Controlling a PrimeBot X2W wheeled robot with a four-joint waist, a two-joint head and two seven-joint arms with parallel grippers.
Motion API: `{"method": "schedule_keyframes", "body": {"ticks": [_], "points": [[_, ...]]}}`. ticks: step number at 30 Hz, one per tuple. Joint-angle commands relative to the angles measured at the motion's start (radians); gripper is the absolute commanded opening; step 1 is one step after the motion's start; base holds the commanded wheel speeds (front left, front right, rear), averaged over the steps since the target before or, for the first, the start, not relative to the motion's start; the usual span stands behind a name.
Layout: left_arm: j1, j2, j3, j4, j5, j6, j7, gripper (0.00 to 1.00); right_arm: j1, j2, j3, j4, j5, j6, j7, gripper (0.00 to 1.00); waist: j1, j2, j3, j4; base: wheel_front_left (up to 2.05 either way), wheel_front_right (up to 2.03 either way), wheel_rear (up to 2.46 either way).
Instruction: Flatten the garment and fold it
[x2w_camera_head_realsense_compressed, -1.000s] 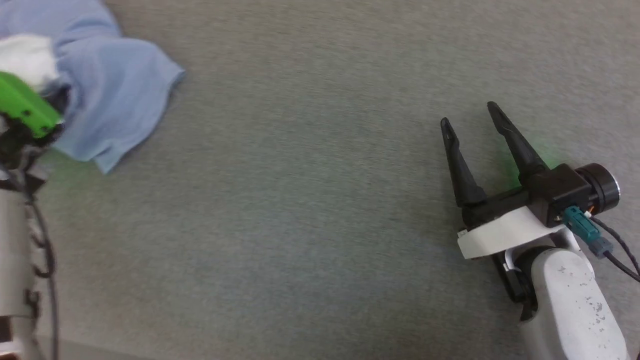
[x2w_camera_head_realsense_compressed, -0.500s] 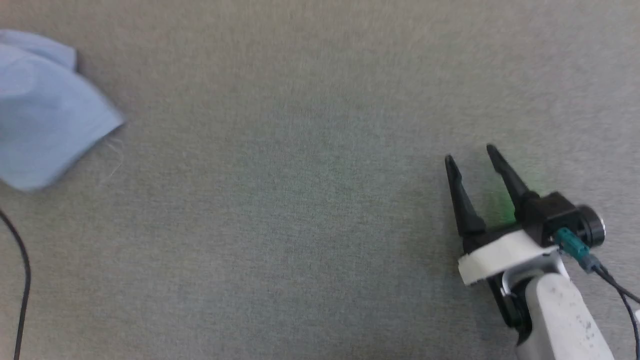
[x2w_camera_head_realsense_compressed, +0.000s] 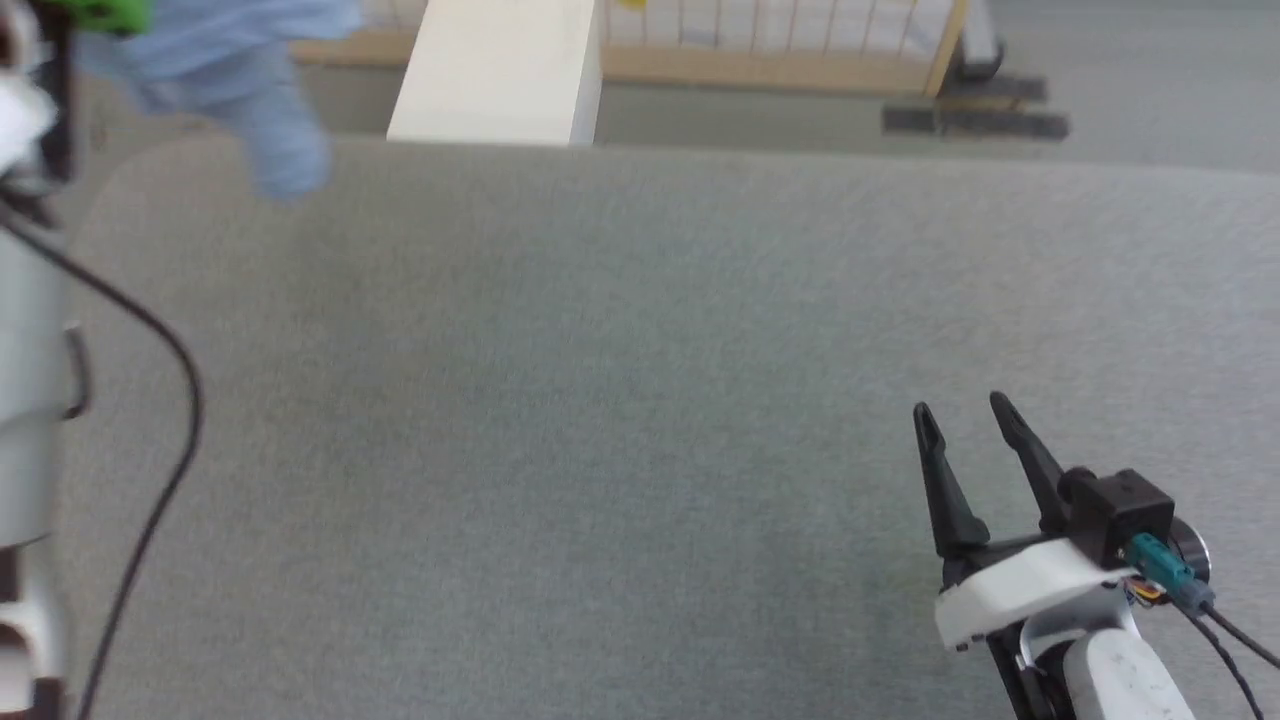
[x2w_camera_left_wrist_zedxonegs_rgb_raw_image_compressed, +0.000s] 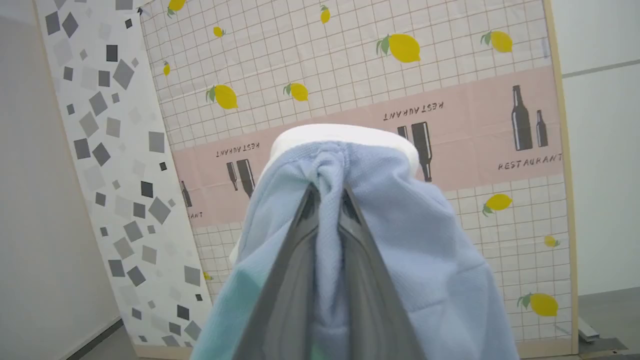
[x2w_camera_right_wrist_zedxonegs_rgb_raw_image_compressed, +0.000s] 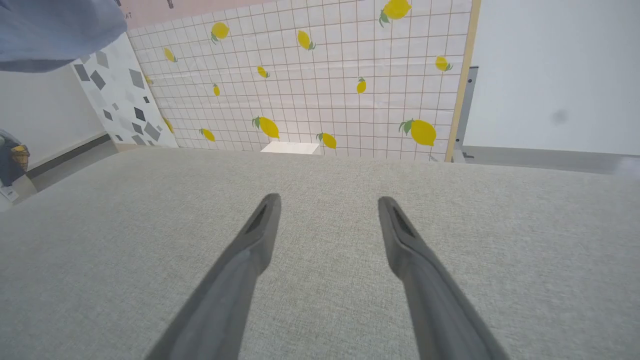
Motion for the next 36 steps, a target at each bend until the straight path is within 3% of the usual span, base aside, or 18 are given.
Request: {"method": "schedule_keyframes", "body": {"ticks": [1, 8, 15, 20, 29, 30, 31, 36], "points": [[-0.028, -0.037, -0.02, 0.003, -0.001, -0.014, -0.018, 0.0, 0.017, 0.001, -0.001, -0.002, 0.008, -0.002, 0.002, 1.0, 0.0001, -0.0001, -0.115, -0.095, 0.0, 0.0, 0.0], [-0.013, -0.218, -0.119, 0.029, -0.066, -0.057, -0.032, 0.0, 0.036, 0.001, -0.016, -0.015, 0.006, -0.002, 0.015, 1.0, 0.0001, -0.0001, -0.141, -0.175, 0.0, 0.0, 0.0], [0.13, -0.368, -0.203, 0.1, -0.156, -0.084, -0.012, 0.0, 0.045, 0.001, -0.033, -0.039, -0.002, -0.002, 0.03, 1.0, 0.0001, -0.0001, -0.127, -0.232, 0.0, 0.0, 0.0], [0.287, -0.407, -0.285, 0.229, -0.202, -0.088, 0.083, 0.0, 0.049, 0.001, -0.025, -0.044, 0.008, -0.002, 0.032, 1.0, 0.0001, -0.0001, -0.116, -0.261, 0.0, 0.0, 0.0], [0.482, -0.421, -0.39, 0.506, -0.258, -0.073, 0.367, 0.0, 0.046, 0.001, -0.013, -0.041, 0.009, -0.002, 0.035, 1.0, 0.0001, -0.0001, -0.106, -0.269, 0.0, 0.0, 0.0], [0.485, -0.422, -0.391, 0.511, -0.259, -0.069, 0.37, 0.69, 0.048, 0.001, -0.013, -0.042, 0.008, -0.002, 0.035, 1.0, 0.0001, -0.0001, -0.105, -0.265, 0.0, 0.0, 0.0], [0.485, -0.422, -0.381, 0.507, -0.262, -0.056, 0.346, 1.0, 0.05, 0.001, -0.014, -0.043, 0.006, -0.002, 0.037, 1.0, 0.0001, -0.0001, -0.104, -0.258, 0.0, 0.0, 0.0], [0.486, -0.421, -0.311, 0.431, -0.269, -0.019, 0.123, 1.0, 0.051, 0.001, -0.011, -0.05, 0.005, -0.002, 0.04, 1.0, 0.0001, -0.0001, -0.102, -0.224, 0.0, 0.0, 0.0]]}}
